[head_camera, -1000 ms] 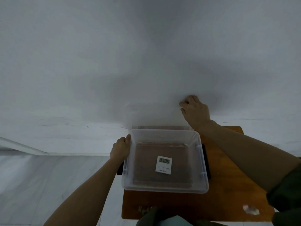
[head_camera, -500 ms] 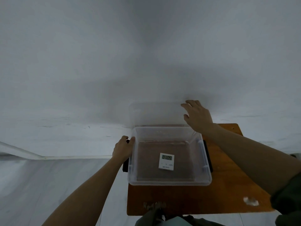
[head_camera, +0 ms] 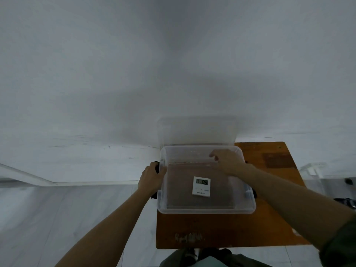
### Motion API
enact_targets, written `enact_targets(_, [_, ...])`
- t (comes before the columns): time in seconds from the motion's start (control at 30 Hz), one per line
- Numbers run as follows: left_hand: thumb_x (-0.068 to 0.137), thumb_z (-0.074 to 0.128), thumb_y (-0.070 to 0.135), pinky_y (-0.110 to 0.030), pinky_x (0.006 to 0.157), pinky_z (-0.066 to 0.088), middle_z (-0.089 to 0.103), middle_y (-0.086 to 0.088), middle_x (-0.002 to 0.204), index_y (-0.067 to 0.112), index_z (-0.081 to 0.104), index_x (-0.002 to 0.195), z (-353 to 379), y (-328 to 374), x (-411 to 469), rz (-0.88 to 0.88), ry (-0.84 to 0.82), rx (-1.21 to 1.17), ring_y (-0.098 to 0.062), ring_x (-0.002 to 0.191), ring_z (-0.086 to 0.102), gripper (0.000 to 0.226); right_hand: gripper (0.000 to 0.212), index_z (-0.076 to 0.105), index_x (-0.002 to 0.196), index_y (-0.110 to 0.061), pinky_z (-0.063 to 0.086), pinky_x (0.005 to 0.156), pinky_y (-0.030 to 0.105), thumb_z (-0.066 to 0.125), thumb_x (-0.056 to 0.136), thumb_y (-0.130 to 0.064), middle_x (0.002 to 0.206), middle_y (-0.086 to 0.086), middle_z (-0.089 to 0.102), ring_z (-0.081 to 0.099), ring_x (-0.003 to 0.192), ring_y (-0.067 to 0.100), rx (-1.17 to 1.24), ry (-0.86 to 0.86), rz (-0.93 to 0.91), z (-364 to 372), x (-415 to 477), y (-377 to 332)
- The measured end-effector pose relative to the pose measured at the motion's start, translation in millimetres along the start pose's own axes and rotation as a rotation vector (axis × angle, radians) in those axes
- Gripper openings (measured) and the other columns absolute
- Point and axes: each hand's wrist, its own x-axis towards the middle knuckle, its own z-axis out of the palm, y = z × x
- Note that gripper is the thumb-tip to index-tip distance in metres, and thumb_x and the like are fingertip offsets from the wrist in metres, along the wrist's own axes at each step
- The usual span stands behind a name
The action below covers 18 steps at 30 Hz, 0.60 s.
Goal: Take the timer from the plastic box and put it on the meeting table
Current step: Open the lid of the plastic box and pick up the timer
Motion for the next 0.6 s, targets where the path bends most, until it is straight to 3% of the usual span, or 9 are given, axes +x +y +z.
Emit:
enact_targets(0.07, [0.097,0.043,0.046,-0.039,0.083,0.053,0.064,-0.009,0.108,0.008,0.052,0.123,0,-2,-5,0.003,0.009,-0.036,-0.023,0.091,0.06,0.047,0.042,0.051,0.13,-0.023,0.048,0.099,0.035,0.061,0.09,-0.033,0.129,0.004,0.06,0.059,0.113,0.021,0.042,-0.124,0.072,32,0,-5])
enact_targets(0.13, [0.098,0.041,0.044,-0.036,0.081,0.052,0.063,-0.01,0.113,0.008,0.05,0.127,-1,-6,-10,0.001,0.019,-0.052,-0.021,0.09,0.058,0.047,0.062,0.05,0.13,-0.022,0.037,0.109,0.04,0.071,0.077,-0.048,0.135,0.001,0.054,0.049,0.125,0.022,0.07,-0.196,0.087,55,-6,-6])
enact_targets(0.2, [0.099,0.042,0.042,-0.038,0.081,0.054,0.063,-0.009,0.116,0.01,0.048,0.131,-1,-12,-16,-0.002,0.032,-0.061,-0.02,0.089,0.058,0.046,0.081,0.044,0.133,-0.022,0.028,0.112,0.04,0.075,0.067,-0.057,0.138,0.0,0.047,0.041,0.13,0.023,0.067,-0.268,0.075,72,-13,-8])
enact_targets(0.27, [0.098,0.043,0.042,-0.043,0.082,0.058,0.064,-0.009,0.115,0.012,0.048,0.133,-2,-17,-21,-0.013,0.037,-0.076,-0.021,0.087,0.061,0.046,0.093,0.039,0.136,-0.023,0.031,0.11,0.042,0.074,0.061,-0.064,0.138,0.002,0.044,0.041,0.128,0.024,0.003,-0.296,0.052,88,-16,-11])
enact_targets(0.43, [0.098,0.042,0.046,-0.048,0.083,0.058,0.066,-0.009,0.112,0.015,0.045,0.134,-3,-19,-27,-0.038,0.021,-0.092,-0.026,0.091,0.067,0.048,0.079,0.04,0.134,-0.018,0.041,0.1,0.041,0.069,0.071,-0.054,0.136,0.007,0.046,0.045,0.121,0.025,-0.108,-0.188,0.0,103,-10,-13])
enact_targets(0.6, [0.099,0.042,0.042,-0.045,0.084,0.057,0.068,-0.011,0.112,0.012,0.05,0.131,-6,-15,-30,-0.054,0.033,-0.06,-0.026,0.092,0.066,0.045,0.079,0.043,0.13,-0.016,0.04,0.104,0.04,0.074,0.066,-0.05,0.13,0.006,0.052,0.051,0.117,0.023,-0.025,-0.194,0.011,96,-5,-12])
